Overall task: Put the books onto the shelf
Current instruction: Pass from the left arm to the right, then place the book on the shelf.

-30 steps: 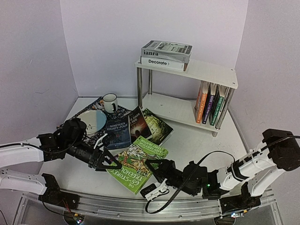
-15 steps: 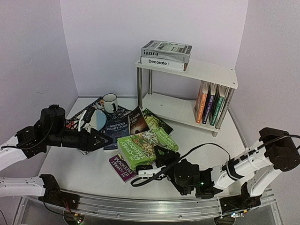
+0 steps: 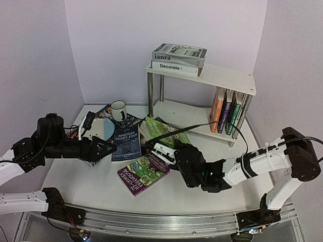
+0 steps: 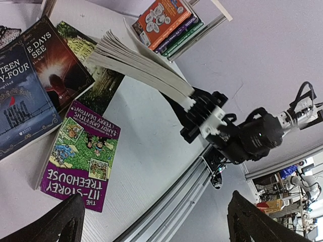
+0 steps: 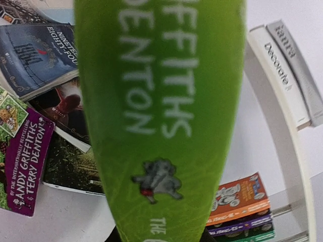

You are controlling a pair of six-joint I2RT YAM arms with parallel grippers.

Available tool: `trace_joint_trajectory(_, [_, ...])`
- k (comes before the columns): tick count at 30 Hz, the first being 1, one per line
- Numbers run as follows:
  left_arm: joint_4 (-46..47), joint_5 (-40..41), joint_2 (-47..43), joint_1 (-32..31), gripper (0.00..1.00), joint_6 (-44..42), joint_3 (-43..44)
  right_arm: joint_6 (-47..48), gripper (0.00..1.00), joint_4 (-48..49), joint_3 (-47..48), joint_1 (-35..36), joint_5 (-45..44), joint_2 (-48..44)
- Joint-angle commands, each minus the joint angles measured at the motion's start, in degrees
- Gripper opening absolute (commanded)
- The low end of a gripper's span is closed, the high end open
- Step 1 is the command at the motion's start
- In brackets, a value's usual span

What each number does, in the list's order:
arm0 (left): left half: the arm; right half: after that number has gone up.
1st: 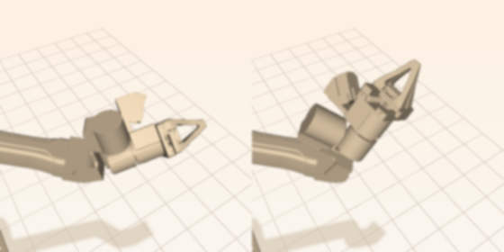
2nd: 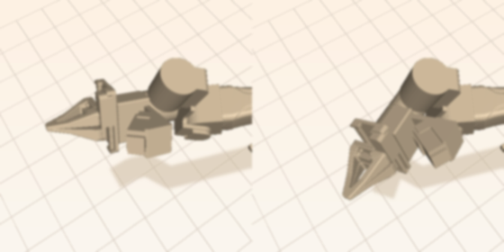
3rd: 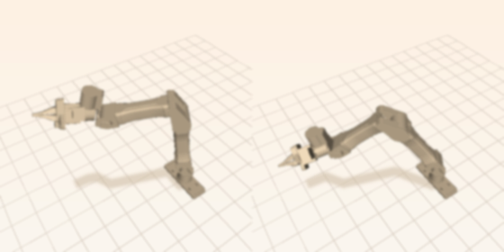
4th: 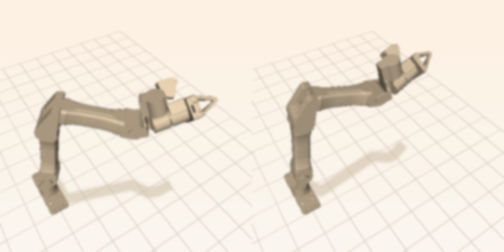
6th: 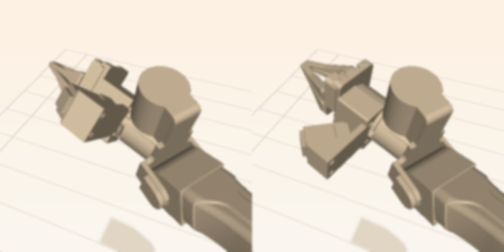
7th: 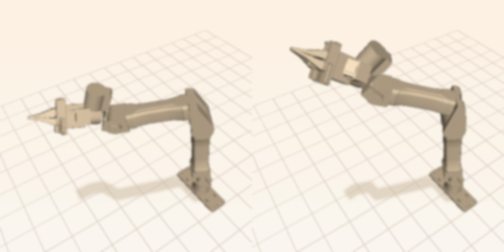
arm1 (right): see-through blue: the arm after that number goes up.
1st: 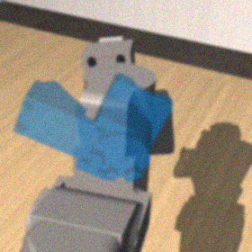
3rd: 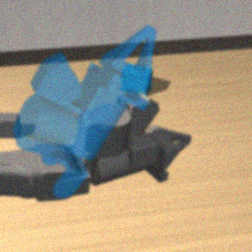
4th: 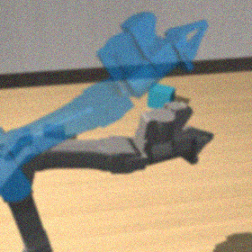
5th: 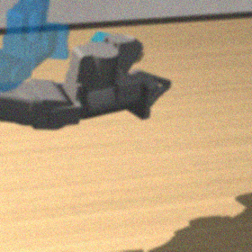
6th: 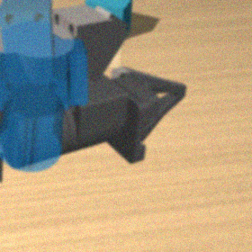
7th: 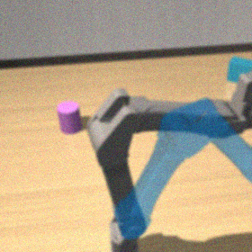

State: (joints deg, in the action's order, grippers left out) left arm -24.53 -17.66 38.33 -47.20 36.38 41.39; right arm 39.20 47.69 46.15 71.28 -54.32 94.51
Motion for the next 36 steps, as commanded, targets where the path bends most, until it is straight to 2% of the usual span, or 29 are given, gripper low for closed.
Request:
trace_joint_trajectory(1, [0.4,3.5,-3.3,0.2,1.0,-0.8,0.2,-28.1,0.0,-20.2,6.4,-6.7,5.7,-5.2])
trace_joint_trajectory(5, [0.4,4.1,-3.6,0.2,1.0,-0.8,-0.1,-34.9,0.0,-20.3,7.1,-8.3,2.2,-4.3])
trace_joint_trajectory(9, [0.4,3.9,-2.3,0.2,1.0,-0.9,-0.3,-41.8,0.0,-20.3,7.7,-10.2,3.0,-4.2])
trace_joint_trajectory(14, [0.4,3.6,-1.4,0.2,0.99,-1.2,-0.4,-45.8,0.0,-19.3,8.9,-12.6,3.2,-4.5])
trace_joint_trajectory(19, [0.4,4.5,-2.3,0.2,0.99,-1.5,-0.5,-45.9,0.0,-17.2,9.5,-14.4,0.5,-5.3])
trace_joint_trajectory(25, [0.3,6.0,-3.3,0.2,0.99,-1.8,-0.3,-42.1,0.0,-7.5,6.9,-16.7,-1.7,-5.0])
trace_joint_trajectory(32, [-0.2,7.5,-3.1,0.2,0.99,-1.9,-0.1,-40.5,0.0,-5.1,5.4,-17.7,-2.4,-5.7])
trace_joint_trajectory(36, [-0.3,9.7,-3.3,0.2,0.99,-1.5,-0.6,-38.6,0.0,0.6,3.3,-18.2,-1.4,-5.2])
